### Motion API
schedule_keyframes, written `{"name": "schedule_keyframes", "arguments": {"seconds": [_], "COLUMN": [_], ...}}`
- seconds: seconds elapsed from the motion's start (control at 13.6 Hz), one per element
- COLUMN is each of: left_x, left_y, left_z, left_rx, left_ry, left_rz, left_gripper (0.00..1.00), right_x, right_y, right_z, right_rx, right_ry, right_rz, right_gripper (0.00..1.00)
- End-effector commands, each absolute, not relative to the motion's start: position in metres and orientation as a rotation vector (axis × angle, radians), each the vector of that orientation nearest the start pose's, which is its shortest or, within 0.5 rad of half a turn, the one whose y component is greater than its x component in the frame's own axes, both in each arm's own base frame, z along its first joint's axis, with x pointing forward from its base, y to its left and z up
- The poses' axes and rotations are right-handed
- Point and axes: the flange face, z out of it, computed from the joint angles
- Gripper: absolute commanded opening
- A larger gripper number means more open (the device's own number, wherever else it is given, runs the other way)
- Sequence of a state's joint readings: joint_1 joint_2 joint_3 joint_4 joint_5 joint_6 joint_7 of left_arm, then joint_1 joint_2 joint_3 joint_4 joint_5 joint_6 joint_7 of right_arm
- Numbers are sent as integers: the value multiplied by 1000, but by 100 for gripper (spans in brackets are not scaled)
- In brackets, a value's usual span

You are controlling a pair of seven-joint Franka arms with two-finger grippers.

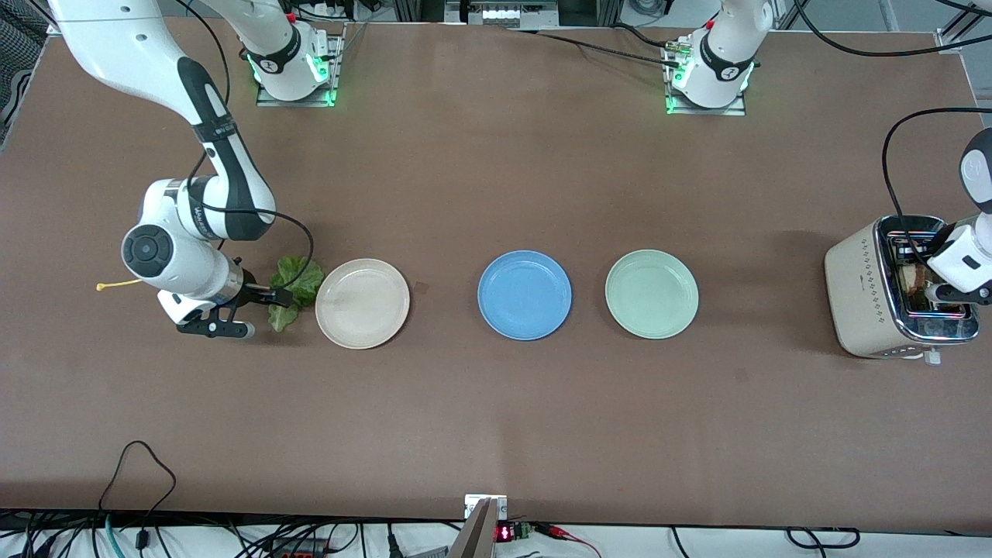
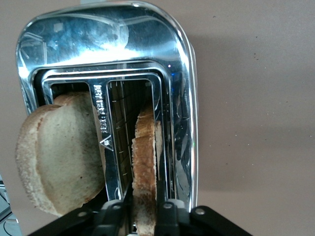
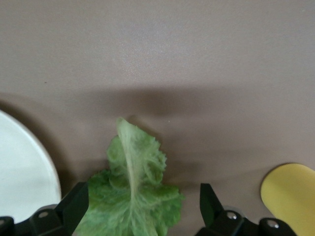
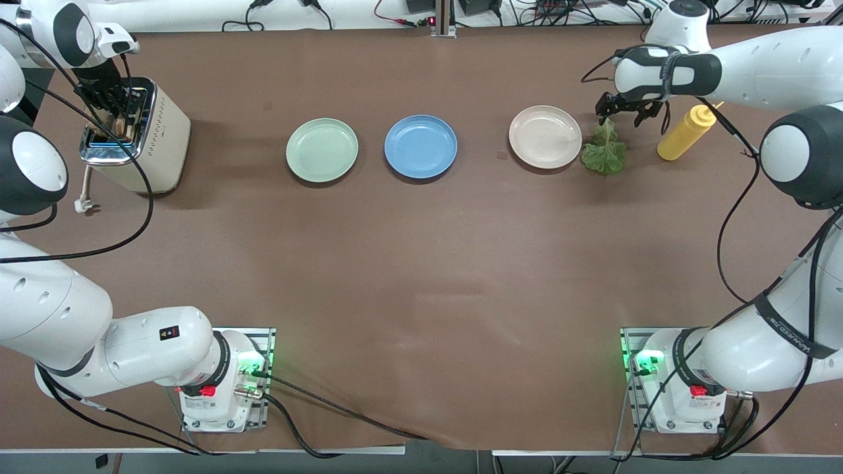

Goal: Make sandwich in blue plate with both arms
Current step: 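Grasp the lettuce leaf with the right gripper while the left gripper grasps toast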

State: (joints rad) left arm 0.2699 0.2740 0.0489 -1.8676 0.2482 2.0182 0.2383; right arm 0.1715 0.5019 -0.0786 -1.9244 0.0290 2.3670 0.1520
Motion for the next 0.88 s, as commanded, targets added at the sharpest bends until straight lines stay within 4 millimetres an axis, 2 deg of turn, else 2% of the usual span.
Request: {"name": "schedule_keyframes", "arguments": {"seconds": [0.0, 0.15, 0.37, 0.51, 0.59, 0.81], "left_x": [569, 567, 569, 578, 581, 587], "left_y": [202, 199, 177, 150, 132, 76], "left_z": [379, 395, 449, 490, 501, 511], "left_rx": [-2927, -2924, -2917, -2916, -2916, -2914], "left_ry": [95, 90, 99, 119, 149, 244], "left_rz": [234, 220, 278, 323, 337, 353], "left_gripper": [2, 1, 1, 1, 1, 1], "right_x": [617, 616, 616, 615, 615, 615], "right_y": [63, 68, 69, 68, 67, 67], "right_z": [213, 207, 197, 195, 195, 196], "right_rx": [-3164, -3165, -3168, -3169, -3169, -3169], "right_ry": [147, 134, 131, 133, 136, 136], "right_rz": [65, 67, 86, 93, 93, 93], "right_gripper": [100, 100, 100, 100, 100, 100]}}
